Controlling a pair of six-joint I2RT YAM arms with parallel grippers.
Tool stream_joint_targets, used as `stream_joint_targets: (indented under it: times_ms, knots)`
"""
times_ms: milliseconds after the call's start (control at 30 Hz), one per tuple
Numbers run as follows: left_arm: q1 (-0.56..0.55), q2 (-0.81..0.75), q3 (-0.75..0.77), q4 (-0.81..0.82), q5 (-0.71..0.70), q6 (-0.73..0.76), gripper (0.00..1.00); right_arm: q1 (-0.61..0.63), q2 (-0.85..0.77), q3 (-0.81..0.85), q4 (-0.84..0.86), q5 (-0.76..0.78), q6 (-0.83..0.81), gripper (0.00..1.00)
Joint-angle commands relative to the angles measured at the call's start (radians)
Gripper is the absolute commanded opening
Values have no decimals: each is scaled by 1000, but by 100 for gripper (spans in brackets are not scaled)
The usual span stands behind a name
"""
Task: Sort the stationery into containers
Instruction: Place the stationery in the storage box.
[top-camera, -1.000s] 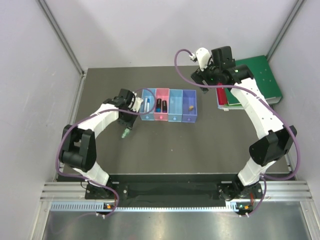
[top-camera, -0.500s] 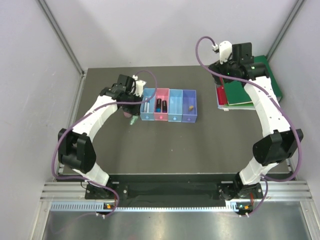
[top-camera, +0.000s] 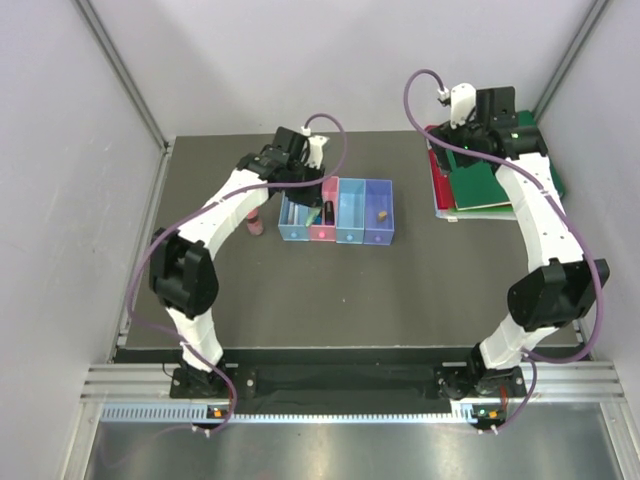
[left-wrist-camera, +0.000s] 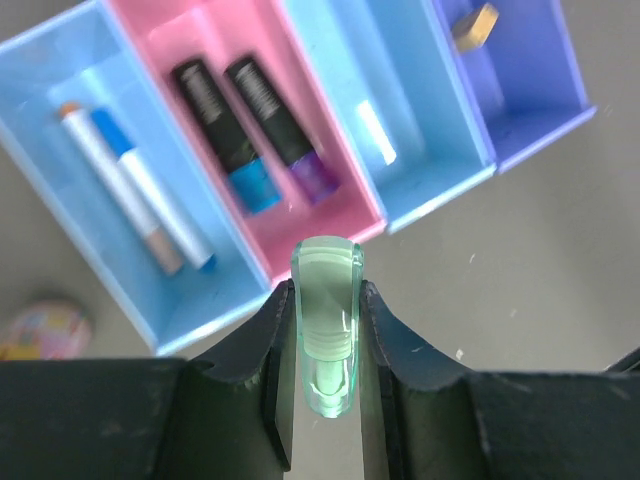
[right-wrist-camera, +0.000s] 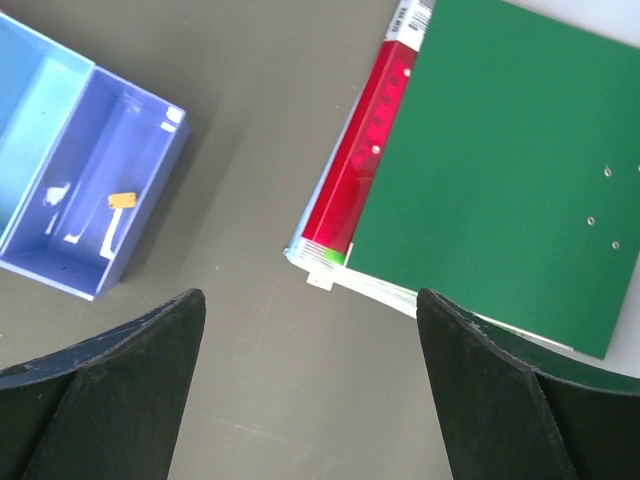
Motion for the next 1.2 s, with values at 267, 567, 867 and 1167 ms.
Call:
stream_joint_targets:
  times_ms: [267, 567, 867, 1167]
  knots:
    - [-99, 175, 223, 176, 11, -136, 0, -58, -93, -67, 48, -12, 9, 87]
    - [-152, 241, 260, 260, 19, -221, 0, -87, -115, -108, 62, 1, -2, 87]
    - [-168, 299, 260, 392, -19, -257, 0, -107, -144, -159, 74, 5, 2, 86]
    - [-168, 385, 294, 495, -35, -300, 0, -121, -164, -191, 82, 11, -5, 87]
